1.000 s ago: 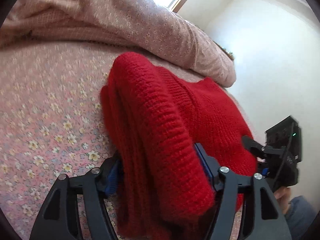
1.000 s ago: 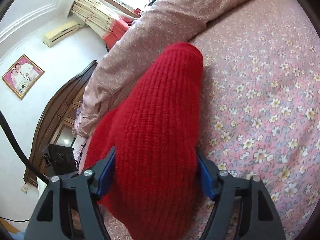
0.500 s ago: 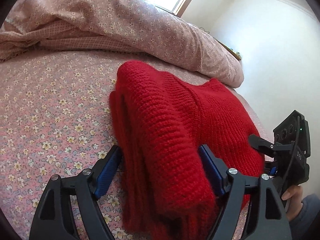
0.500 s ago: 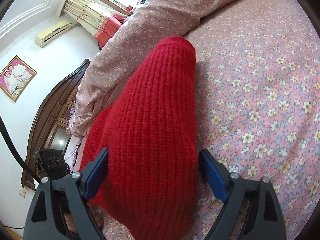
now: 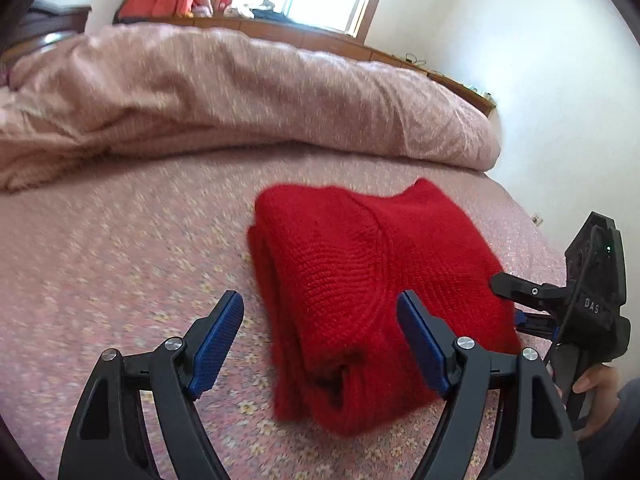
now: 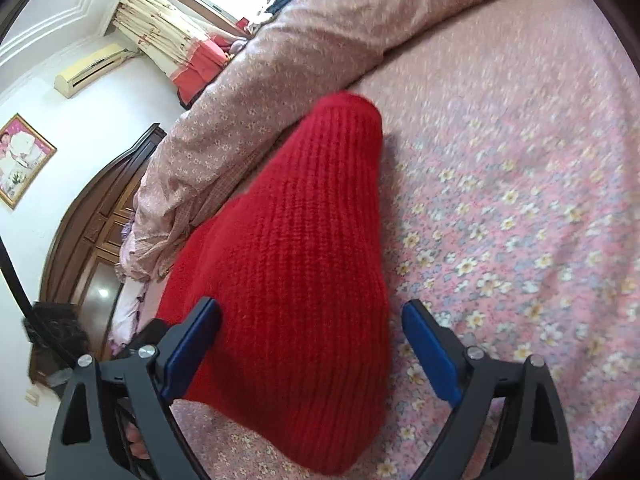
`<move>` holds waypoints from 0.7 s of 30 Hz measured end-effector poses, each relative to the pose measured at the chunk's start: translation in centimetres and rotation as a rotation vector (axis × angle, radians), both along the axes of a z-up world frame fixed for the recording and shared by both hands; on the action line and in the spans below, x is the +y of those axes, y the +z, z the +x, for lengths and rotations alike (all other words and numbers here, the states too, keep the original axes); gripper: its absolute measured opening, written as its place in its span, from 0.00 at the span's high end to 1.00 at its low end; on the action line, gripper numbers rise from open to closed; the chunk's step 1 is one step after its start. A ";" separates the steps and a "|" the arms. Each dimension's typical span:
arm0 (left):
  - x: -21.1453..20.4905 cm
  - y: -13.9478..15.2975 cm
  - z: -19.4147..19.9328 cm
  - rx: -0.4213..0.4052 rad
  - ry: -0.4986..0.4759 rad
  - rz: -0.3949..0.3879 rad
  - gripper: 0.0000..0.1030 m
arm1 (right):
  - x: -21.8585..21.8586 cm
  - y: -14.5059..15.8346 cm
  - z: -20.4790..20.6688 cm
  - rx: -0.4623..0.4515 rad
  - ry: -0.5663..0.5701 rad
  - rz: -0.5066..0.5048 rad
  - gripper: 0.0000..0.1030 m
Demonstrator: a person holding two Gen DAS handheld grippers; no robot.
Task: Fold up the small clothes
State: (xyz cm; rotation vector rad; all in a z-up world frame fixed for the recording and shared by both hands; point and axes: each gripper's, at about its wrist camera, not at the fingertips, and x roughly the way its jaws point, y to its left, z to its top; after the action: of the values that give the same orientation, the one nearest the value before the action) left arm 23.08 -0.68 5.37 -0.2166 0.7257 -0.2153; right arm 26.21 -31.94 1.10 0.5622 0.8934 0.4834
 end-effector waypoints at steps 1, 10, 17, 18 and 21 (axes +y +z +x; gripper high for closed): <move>0.0 0.6 -0.3 -0.012 0.005 0.012 0.28 | 0.0 0.4 -0.4 -0.015 -0.004 -0.008 0.08; -1.5 5.1 -4.4 -0.226 0.050 0.093 0.28 | 1.6 5.6 -5.3 -0.274 0.036 -0.150 0.08; -3.1 4.2 -6.2 -0.256 0.028 0.151 0.28 | 2.7 8.0 -11.4 -0.522 -0.004 -0.294 0.00; -3.2 3.6 -6.2 -0.250 0.028 0.150 0.28 | 2.7 8.0 -12.1 -0.542 -0.010 -0.320 0.00; -3.6 1.6 -6.2 -0.241 0.014 0.173 0.25 | 2.9 7.6 -13.5 -0.577 -0.017 -0.391 0.00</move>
State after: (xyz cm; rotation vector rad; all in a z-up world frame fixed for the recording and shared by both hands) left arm 16.86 -4.32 6.97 -0.0295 0.5005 -0.1610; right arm 12.67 -29.07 8.75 0.0574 0.4098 0.4091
